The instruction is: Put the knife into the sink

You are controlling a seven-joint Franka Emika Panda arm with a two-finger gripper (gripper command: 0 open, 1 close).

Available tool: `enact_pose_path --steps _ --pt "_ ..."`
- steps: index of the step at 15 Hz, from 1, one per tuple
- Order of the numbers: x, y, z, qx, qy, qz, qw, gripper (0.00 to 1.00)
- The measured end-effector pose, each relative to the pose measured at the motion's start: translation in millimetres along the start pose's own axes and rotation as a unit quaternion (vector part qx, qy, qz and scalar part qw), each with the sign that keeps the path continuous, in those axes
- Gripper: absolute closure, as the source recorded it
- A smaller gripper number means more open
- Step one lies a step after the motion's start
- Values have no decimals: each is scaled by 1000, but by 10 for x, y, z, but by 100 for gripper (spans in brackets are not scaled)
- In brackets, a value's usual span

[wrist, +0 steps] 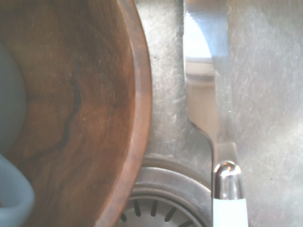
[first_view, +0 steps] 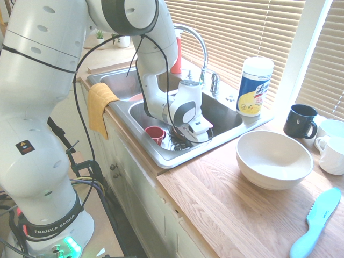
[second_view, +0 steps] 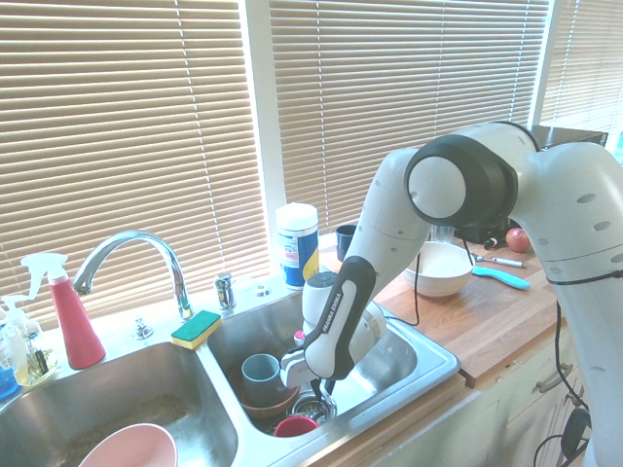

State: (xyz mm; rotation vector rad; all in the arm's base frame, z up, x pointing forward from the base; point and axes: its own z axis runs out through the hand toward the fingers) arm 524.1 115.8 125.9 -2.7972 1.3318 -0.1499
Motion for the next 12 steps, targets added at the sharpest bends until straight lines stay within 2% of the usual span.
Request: enact_pose_path --steps 5,7,9,12 --pt "117 -27 -109 14 8 -1 1000 0" --pt "181 -57 -313 25 14 -4 1000 0" --pt "229 -92 -713 19 9 -15 1000 0" --pt "270 -63 -1552 -7 -15 -48 999 0"
